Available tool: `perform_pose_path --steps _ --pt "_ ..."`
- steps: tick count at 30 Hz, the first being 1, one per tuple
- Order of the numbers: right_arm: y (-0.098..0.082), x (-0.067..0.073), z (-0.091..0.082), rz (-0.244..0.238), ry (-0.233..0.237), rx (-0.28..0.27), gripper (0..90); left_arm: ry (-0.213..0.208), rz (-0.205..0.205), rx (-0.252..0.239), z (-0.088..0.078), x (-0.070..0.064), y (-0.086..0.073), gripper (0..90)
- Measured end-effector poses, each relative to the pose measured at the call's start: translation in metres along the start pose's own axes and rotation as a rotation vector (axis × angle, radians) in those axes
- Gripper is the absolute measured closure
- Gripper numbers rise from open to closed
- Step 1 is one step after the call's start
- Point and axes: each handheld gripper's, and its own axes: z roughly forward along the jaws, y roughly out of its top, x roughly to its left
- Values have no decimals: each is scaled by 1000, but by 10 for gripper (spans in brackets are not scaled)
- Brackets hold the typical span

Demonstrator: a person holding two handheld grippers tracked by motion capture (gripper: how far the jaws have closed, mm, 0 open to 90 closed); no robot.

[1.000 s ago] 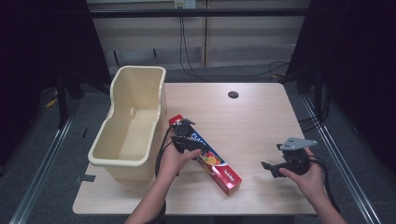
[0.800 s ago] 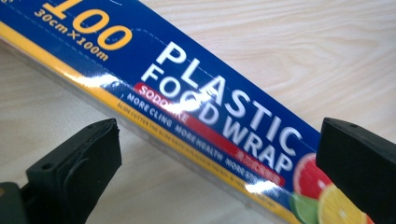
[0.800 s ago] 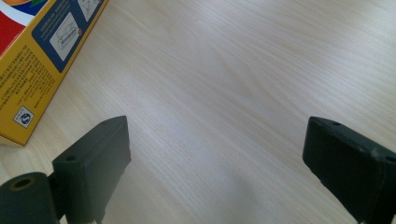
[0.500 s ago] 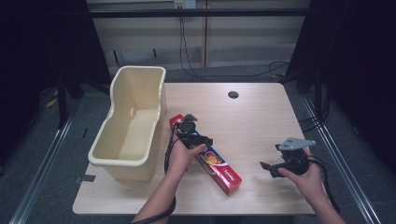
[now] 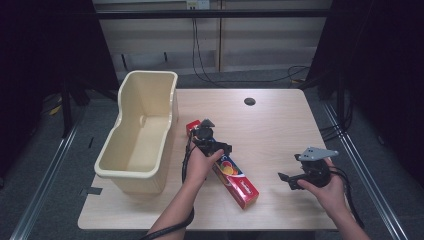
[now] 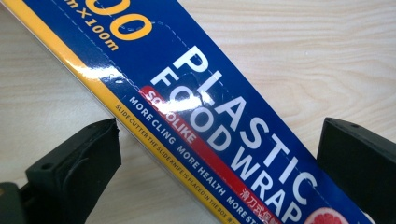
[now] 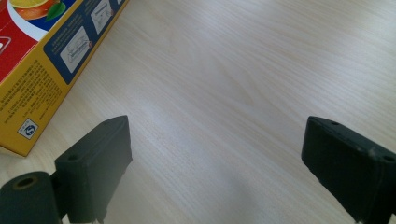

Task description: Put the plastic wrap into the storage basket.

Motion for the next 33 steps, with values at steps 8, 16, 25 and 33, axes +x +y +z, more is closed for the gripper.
perform_pose_path --steps 8,16,25,33 --pt "1 1 1 -6 5 1 87 8 15 26 6 -5 3 0" --pt "1 1 1 -11 5 5 90 -21 48 21 8 -2 6 0" --pt "0 0 -1 -4 1 -2 90 -4 96 95 1 2 12 52" --pt "0 -2 -2 5 -1 -12 90 32 144 141 -7 6 16 179"
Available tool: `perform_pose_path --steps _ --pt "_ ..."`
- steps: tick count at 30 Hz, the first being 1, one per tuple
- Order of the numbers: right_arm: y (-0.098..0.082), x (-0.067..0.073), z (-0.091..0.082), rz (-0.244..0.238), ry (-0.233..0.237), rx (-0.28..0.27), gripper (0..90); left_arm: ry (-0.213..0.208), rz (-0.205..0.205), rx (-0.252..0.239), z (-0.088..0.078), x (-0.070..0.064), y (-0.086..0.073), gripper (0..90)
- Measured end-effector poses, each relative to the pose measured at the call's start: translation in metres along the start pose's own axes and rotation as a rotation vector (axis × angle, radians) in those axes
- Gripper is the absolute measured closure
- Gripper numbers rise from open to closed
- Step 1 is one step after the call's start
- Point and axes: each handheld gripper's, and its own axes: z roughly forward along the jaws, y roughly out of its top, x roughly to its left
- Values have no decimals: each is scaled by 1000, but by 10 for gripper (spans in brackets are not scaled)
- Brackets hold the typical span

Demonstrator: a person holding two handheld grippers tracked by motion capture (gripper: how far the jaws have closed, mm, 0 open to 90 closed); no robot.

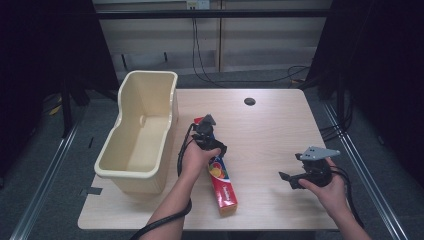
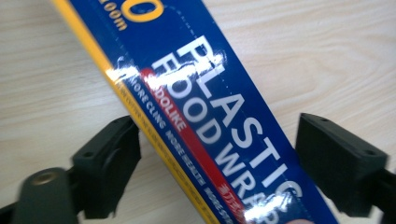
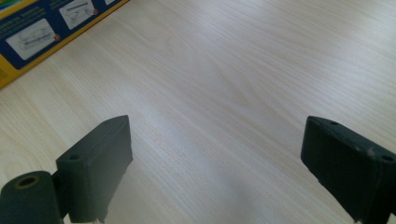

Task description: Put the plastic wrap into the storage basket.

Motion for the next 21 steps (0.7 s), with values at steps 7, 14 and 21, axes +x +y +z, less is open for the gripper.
perform_pose_path --steps 7,14,21 --pt "0 0 0 0 0 -4 90 43 50 36 -8 0 1 336" --pt "1 0 -1 5 1 -3 90 19 19 35 -1 4 -3 293" --pt "0 -1 -1 8 7 -4 90 53 6 74 7 3 -1 345"
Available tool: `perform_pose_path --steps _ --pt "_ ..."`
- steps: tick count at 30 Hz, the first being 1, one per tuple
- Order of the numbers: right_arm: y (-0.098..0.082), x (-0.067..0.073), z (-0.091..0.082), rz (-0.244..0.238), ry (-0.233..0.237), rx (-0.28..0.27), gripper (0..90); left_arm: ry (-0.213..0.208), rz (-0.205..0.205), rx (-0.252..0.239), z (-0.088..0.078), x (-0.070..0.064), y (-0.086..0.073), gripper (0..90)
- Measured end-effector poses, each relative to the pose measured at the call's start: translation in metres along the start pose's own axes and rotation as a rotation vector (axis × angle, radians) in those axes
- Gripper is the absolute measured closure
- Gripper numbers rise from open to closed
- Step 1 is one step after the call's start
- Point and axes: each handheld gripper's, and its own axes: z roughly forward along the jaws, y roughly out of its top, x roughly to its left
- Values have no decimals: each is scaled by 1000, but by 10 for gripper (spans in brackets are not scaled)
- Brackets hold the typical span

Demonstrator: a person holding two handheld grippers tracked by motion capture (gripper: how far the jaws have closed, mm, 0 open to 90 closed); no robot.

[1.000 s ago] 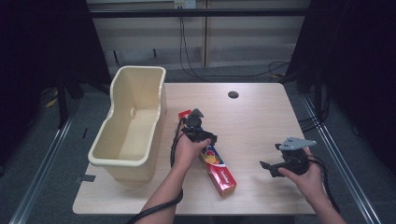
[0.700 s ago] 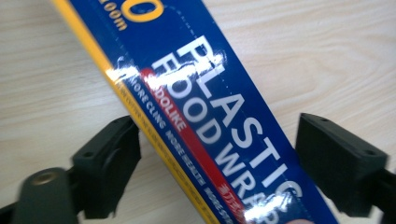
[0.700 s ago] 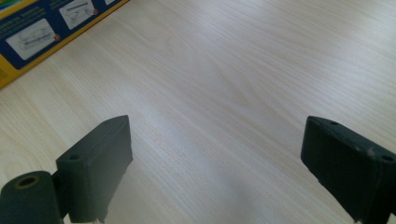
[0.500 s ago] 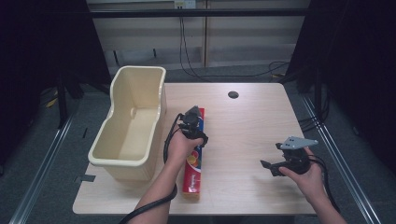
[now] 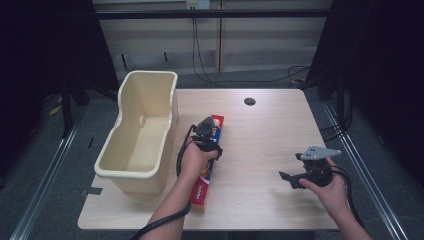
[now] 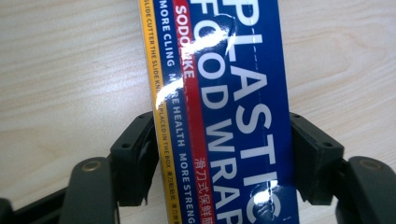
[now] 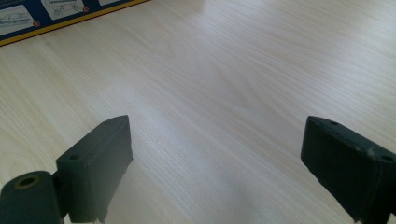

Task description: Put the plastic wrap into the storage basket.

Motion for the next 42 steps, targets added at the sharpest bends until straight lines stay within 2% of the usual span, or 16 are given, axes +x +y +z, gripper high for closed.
perform_pose_path --steps 1,4,5,6,7,14,19,26,27,30,32,35,37,42 --pt "0 0 0 0 4 1 90 8 -5 -1 -1 -1 1 361" --pt "0 0 0 1 6 -1 90 36 35 34 -4 -1 2 392" --pt "0 0 0 1 6 -1 90 36 35 34 -4 -1 2 395" --pt "0 0 0 2 8 -1 90 30 42 51 -5 0 2 395" --pt "0 0 0 0 8 -5 90 4 32 72 -7 3 2 398" --pt "0 0 0 0 11 -5 90 -15 44 94 -20 6 2 401" --pt "0 1 1 -7 9 -1 90 -44 34 92 -37 7 4 401" --pt "0 1 1 -11 14 -3 85 -50 50 102 -57 10 8 402" --pt "0 1 1 -13 13 -3 85 -73 39 98 -63 11 9 401" --pt "1 1 1 -9 12 -6 85 -73 41 98 -70 11 10 401" --pt "1 1 1 -12 13 -7 85 -55 64 97 -80 10 12 401" --pt "1 2 1 -13 17 -5 84 -58 50 91 -87 10 14 401" --pt "1 2 1 -17 18 -6 84 -65 63 99 -93 11 16 402" --pt "1 2 1 -16 18 -7 82 -65 61 102 -102 14 18 401"
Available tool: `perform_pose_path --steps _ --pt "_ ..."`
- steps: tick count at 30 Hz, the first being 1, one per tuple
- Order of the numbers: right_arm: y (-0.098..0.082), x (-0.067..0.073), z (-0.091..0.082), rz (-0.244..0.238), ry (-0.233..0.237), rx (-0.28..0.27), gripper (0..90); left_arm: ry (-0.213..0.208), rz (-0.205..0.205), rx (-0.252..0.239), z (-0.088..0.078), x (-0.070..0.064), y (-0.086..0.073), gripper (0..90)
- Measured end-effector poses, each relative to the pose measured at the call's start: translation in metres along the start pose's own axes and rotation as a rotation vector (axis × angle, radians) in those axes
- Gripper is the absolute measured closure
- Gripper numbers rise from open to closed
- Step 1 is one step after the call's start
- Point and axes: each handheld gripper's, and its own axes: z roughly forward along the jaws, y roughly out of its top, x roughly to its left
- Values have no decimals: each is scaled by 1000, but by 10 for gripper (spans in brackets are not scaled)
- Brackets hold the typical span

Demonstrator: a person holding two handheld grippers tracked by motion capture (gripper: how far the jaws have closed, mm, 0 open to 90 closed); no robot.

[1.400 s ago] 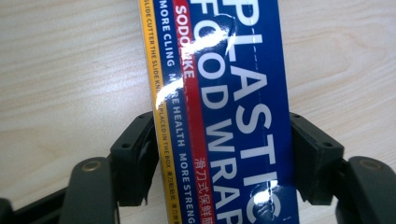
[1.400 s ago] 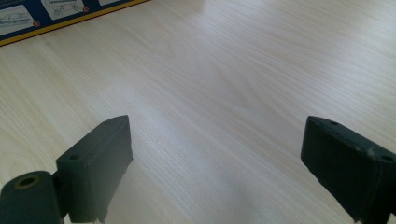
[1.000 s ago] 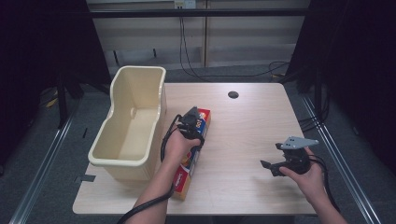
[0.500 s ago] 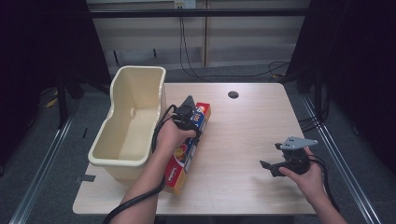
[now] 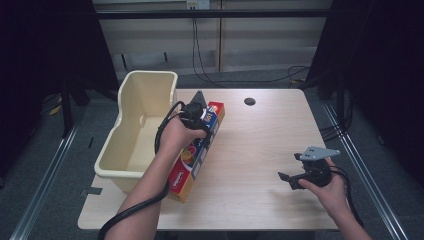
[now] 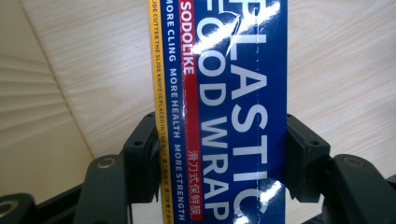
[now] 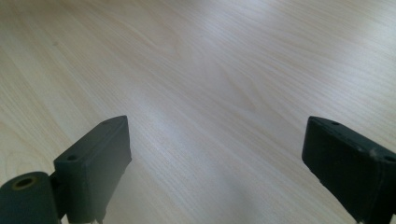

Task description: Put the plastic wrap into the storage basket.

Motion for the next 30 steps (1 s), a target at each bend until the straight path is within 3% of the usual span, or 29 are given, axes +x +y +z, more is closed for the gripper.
perform_pose_path --steps 30 --pt "1 1 0 -7 -6 2 83 -21 -9 -4 -65 12 1 403"
